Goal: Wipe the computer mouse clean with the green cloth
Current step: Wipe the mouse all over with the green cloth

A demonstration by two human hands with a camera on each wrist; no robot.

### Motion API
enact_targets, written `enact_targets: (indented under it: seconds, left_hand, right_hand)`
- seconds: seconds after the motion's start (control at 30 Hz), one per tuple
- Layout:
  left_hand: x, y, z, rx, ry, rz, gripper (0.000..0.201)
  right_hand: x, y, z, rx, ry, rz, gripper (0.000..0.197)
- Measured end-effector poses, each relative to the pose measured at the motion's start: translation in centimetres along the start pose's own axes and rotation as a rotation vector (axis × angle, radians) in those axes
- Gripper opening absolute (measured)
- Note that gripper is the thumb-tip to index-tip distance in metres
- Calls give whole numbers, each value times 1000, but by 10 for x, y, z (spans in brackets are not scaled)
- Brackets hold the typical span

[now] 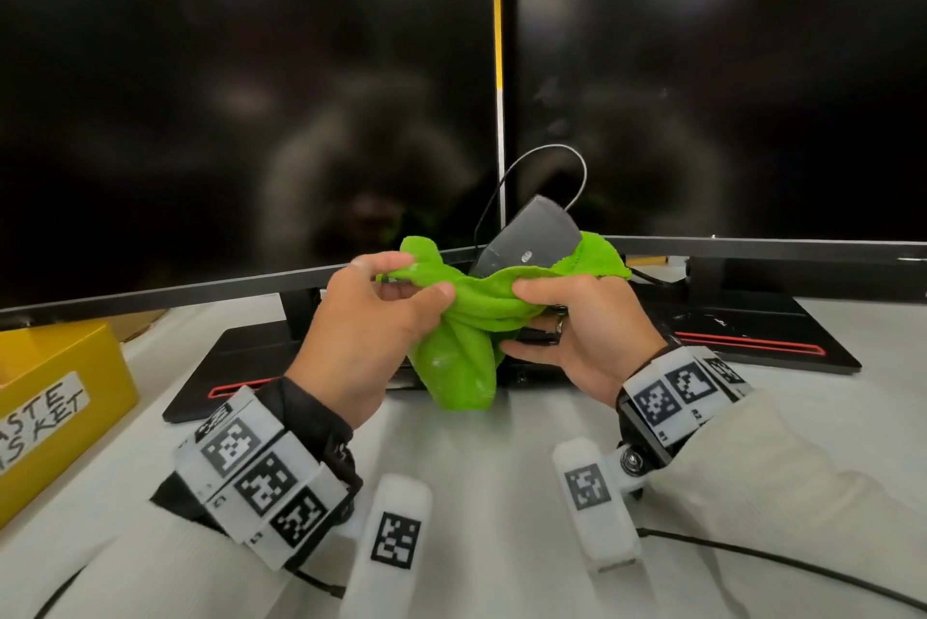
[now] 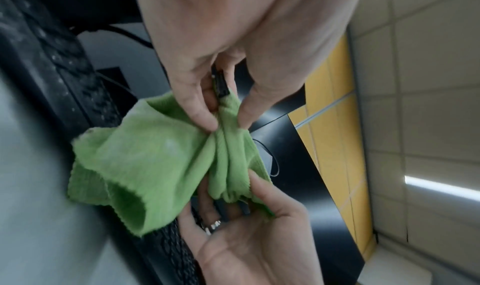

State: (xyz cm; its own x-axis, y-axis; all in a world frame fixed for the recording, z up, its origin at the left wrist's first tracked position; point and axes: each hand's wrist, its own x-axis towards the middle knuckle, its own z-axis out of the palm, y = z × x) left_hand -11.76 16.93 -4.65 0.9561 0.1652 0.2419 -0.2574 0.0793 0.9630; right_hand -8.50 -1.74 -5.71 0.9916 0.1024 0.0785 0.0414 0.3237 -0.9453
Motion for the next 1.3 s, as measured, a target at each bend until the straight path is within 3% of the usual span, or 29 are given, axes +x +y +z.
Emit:
enact_targets:
  seconds: [0.13, 0.23, 0.3, 0.4, 0.53, 0.67, 0.83, 0.97, 1.07, 1.13, 1.3]
  left_hand:
    - [6, 1, -6, -194, 70, -86, 70]
    - [7, 1, -12, 16, -145, -120, 79]
    - [3, 3, -13, 204, -285, -102, 68]
    - [0, 3, -13, 357, -346, -45, 58]
    - [9, 0, -20, 506, -195, 73, 26]
    - [11, 2, -20, 519, 30, 110, 35]
    - [7, 9, -16, 419, 88, 215, 32]
    - [5, 3, -14, 428, -2, 364, 35]
    - [2, -1, -6, 462, -124, 408, 22]
    - [0, -4, -2, 414, -211, 361, 17]
    - [-3, -7, 2, 301, -290, 203, 35]
  right_hand:
    - [-1, 1, 1, -4, -14, -34, 32]
    - [-2, 0, 4, 74, -49, -34, 33]
    - [-3, -1, 6, 98, -60, -25, 30]
    - [-3, -2, 8, 132, -66, -24, 27]
    - [-1, -4, 5, 141, -59, -56, 29]
    - [-2, -6, 3, 79, -9, -74, 30]
    - [-5, -8, 2, -28, -25, -146, 29]
    - [-8, -7, 5, -107, -141, -171, 31]
    - [-13, -4, 9, -158, -235, -173, 35]
    - [-15, -2, 12, -168, -279, -189, 39]
    - [-16, -2, 14, -173, -360, -214, 50]
